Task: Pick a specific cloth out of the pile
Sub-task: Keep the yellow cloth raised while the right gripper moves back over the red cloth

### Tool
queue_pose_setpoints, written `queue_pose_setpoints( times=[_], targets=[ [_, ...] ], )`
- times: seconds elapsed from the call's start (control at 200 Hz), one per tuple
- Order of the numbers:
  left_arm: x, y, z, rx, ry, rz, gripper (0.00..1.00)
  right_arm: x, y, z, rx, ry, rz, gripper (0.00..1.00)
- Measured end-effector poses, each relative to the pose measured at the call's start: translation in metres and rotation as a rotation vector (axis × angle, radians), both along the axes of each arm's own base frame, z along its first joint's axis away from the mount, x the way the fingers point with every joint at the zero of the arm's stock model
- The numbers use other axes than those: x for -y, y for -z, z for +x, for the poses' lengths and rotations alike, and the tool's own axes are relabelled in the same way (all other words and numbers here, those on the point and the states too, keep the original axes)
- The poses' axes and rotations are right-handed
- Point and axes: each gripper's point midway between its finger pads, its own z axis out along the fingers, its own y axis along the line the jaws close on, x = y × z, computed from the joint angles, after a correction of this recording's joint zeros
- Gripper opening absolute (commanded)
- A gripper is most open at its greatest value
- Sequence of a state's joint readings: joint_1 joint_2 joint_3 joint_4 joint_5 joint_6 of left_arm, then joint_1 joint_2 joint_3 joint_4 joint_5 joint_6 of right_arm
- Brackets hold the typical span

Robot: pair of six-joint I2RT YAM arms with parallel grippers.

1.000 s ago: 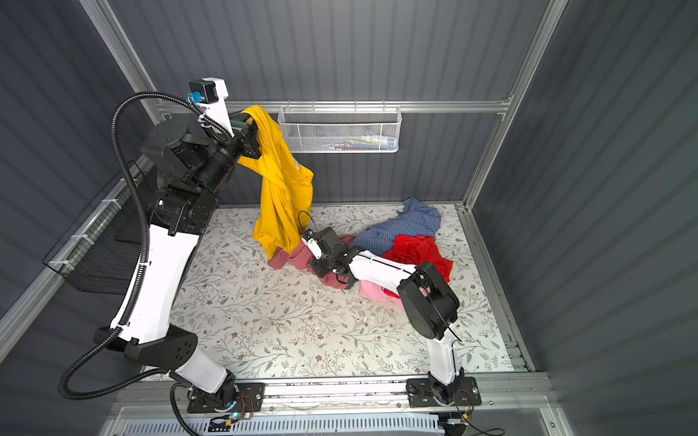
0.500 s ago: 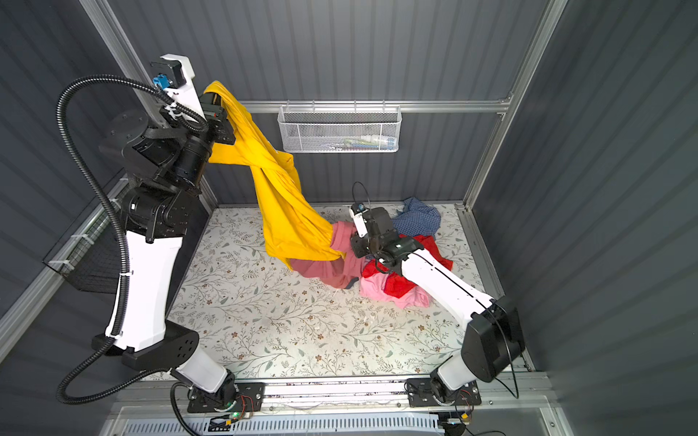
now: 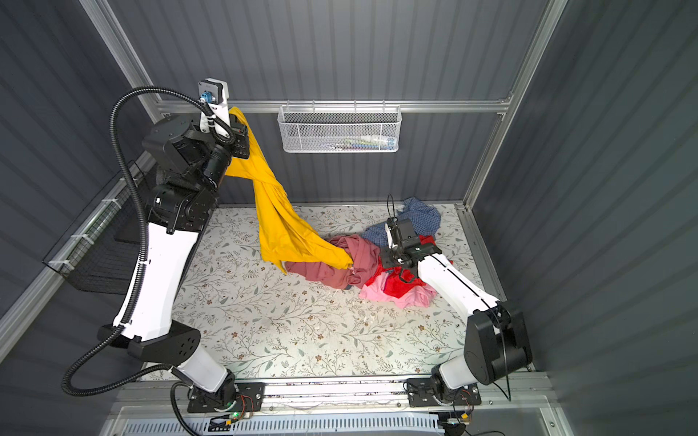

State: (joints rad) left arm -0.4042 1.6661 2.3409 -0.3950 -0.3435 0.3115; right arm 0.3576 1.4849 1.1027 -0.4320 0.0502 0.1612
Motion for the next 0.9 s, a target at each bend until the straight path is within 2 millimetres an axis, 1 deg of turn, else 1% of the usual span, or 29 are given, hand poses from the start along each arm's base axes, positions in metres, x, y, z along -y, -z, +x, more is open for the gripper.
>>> queue_pose_setpoints(
  times=[0.035, 0.095, 0.125, 0.14, 0.175, 0.235, 0.29, 0.35, 0.375, 0.385, 0.425, 0.505, 0.57, 0.625, 0.73, 0.815, 0.88, 0.9],
  targets=[
    [0.0, -0.005, -0.001, 0.01, 0.003, -0.003, 0.0, 0.001, 0.004, -0.001, -0.016, 0.003, 0.002, 0.15],
    [-0.001, -0.016, -0.006, 0.038, 0.011, -0.014, 0.0, 0.0, 0.01, -0.001, -0.034, 0.005, 0.012, 0.16],
    [-0.002, -0.022, -0.01, 0.051, 0.014, -0.019, 0.0, -0.001, 0.011, -0.001, -0.04, 0.003, 0.012, 0.18],
    [-0.002, -0.024, -0.012, 0.058, 0.015, -0.023, 0.0, -0.001, 0.012, -0.001, -0.043, 0.004, 0.013, 0.21],
    [-0.005, -0.031, -0.017, 0.078, 0.014, -0.032, 0.0, -0.002, 0.013, -0.002, -0.046, -0.001, 0.012, 0.33],
    [-0.008, -0.04, -0.025, 0.107, 0.013, -0.043, 0.0, -0.005, 0.011, -0.002, -0.045, -0.005, 0.016, 0.41],
    [-0.011, -0.047, -0.031, 0.128, 0.011, -0.052, 0.0, -0.008, 0.009, -0.002, -0.04, -0.008, 0.025, 0.51],
    [-0.014, -0.054, -0.036, 0.148, 0.01, -0.061, 0.0, -0.011, 0.006, -0.004, -0.032, -0.023, 0.022, 0.58],
    [-0.014, -0.056, -0.038, 0.157, 0.01, -0.065, 0.0, -0.013, 0.005, -0.005, -0.027, -0.033, 0.02, 0.65],
    [-0.015, -0.058, -0.039, 0.161, 0.011, -0.066, 0.0, -0.014, 0.004, -0.005, -0.026, -0.031, 0.024, 0.7],
    [-0.016, -0.062, -0.042, 0.175, 0.01, -0.072, 0.0, -0.019, 0.0, -0.007, -0.015, -0.042, 0.029, 0.76],
    [-0.018, -0.069, -0.048, 0.202, 0.012, -0.083, 0.0, -0.033, -0.012, -0.011, 0.024, -0.105, 0.022, 0.85],
    [-0.02, -0.076, -0.053, 0.222, 0.013, -0.091, 0.0, -0.051, -0.028, -0.013, 0.069, -0.168, 0.039, 0.91],
    [-0.022, -0.08, -0.056, 0.237, 0.008, -0.097, 0.0, -0.07, -0.048, -0.013, 0.118, -0.228, 0.073, 0.99],
    [-0.028, -0.085, -0.059, 0.254, -0.021, -0.096, 0.0, -0.103, -0.09, -0.009, 0.231, -0.334, 0.154, 0.99],
    [-0.029, -0.086, -0.06, 0.258, -0.025, -0.099, 0.0, -0.13, -0.122, -0.01, 0.305, -0.417, 0.23, 0.99],
    [-0.029, -0.084, -0.061, 0.256, -0.022, -0.099, 0.0, -0.158, -0.146, -0.011, 0.354, -0.5, 0.299, 0.99],
    [-0.029, -0.084, -0.061, 0.256, -0.018, -0.101, 0.0, -0.17, -0.153, -0.012, 0.368, -0.533, 0.323, 0.99]
  ],
)
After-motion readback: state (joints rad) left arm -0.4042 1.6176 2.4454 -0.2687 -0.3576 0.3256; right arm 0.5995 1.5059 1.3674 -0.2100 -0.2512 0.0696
